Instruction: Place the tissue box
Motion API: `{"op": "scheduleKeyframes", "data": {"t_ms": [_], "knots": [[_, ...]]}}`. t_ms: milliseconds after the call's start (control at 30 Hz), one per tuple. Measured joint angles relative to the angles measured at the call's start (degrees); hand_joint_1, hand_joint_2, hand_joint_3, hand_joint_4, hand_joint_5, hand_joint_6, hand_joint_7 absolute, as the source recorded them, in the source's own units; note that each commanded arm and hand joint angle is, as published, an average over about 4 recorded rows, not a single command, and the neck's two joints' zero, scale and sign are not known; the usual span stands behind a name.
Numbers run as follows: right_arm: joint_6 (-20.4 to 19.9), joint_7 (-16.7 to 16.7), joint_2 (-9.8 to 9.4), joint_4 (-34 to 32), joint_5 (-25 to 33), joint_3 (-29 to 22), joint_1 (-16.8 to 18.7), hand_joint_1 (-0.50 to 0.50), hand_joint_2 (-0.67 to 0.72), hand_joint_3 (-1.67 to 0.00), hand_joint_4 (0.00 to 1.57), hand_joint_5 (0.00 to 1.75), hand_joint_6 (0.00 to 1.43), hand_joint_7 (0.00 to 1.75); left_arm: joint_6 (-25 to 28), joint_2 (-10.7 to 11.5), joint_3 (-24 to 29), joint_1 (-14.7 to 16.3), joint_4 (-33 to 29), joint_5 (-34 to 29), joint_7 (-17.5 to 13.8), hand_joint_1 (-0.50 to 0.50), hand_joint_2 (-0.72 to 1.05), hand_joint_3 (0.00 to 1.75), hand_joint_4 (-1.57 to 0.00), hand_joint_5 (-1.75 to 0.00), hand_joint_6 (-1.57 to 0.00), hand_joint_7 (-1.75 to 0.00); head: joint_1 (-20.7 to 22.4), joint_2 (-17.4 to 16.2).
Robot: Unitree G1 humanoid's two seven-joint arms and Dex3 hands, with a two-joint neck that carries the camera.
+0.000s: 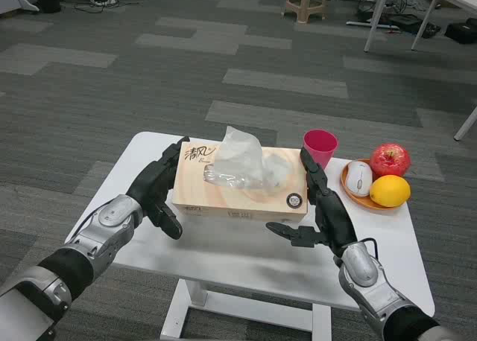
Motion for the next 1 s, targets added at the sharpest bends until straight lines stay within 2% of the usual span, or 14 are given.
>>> {"op": "scheduleKeyframes", "data": {"t_ms": [167, 400, 467, 767, 833, 1000], "knots": [[0.19, -1.62, -0.11, -2.37, 0.09, -0.1, 0.41, -0.04, -0.54, -0.71, 0.17, 0.1, 0.0, 0.07, 0.29, 0.15, 0.8, 1.05, -2.26, -0.05, 0.03, 0.5, -0.64, 0.0, 0.0, 0.0, 0.0, 0.0, 0.43, 0.54], [0.19, -1.66, -0.11, -2.46, 0.09, -0.07, 0.41, -0.04, -0.57, -0.71, 0.17, 0.1, 0.0, 0.07, 0.3, 0.16, 0.92, 1.09, -2.38, -0.05, 0.03, 0.5, -0.64, 0.0, 0.0, 0.0, 0.0, 0.0, 0.43, 0.54], [0.19, -1.66, -0.11, -2.46, 0.09, -0.07, 0.41, -0.04, -0.57, -0.71, 0.17, 0.1, 0.0, 0.07, 0.31, 0.16, 0.93, 1.1, -2.38, -0.05, 0.03, 0.5, -0.64, 0.0, 0.0, -0.05, 0.0, 0.0, 0.43, 0.54], [0.19, -1.66, -0.11, -2.46, 0.09, -0.06, 0.41, -0.04, -0.54, -0.71, 0.17, 0.1, 0.0, 0.07, 0.32, 0.16, 0.94, 1.1, -2.39, -0.05, 0.03, 0.5, -0.64, 0.0, 0.0, 0.0, 0.0, 0.0, 0.45, 0.61], [0.19, -1.67, -0.11, -2.46, 0.09, -0.05, 0.41, -0.04, -0.54, -0.71, 0.17, 0.1, 0.0, 0.07, 0.32, 0.16, 0.94, 1.1, -2.39, -0.05, 0.03, 0.5, -0.64, 0.04, 0.0, 0.0, 0.0, 0.0, 0.45, 0.61], [0.19, -1.67, -0.11, -2.46, 0.09, -0.05, 0.41, -0.04, -0.56, -0.71, 0.17, 0.1, 0.0, 0.07, 0.32, 0.16, 0.94, 1.1, -2.39, -0.05, 0.03, 0.5, -0.64, 0.0, 0.0, -0.03, 0.0, 0.0, 0.46, 0.6]]}}
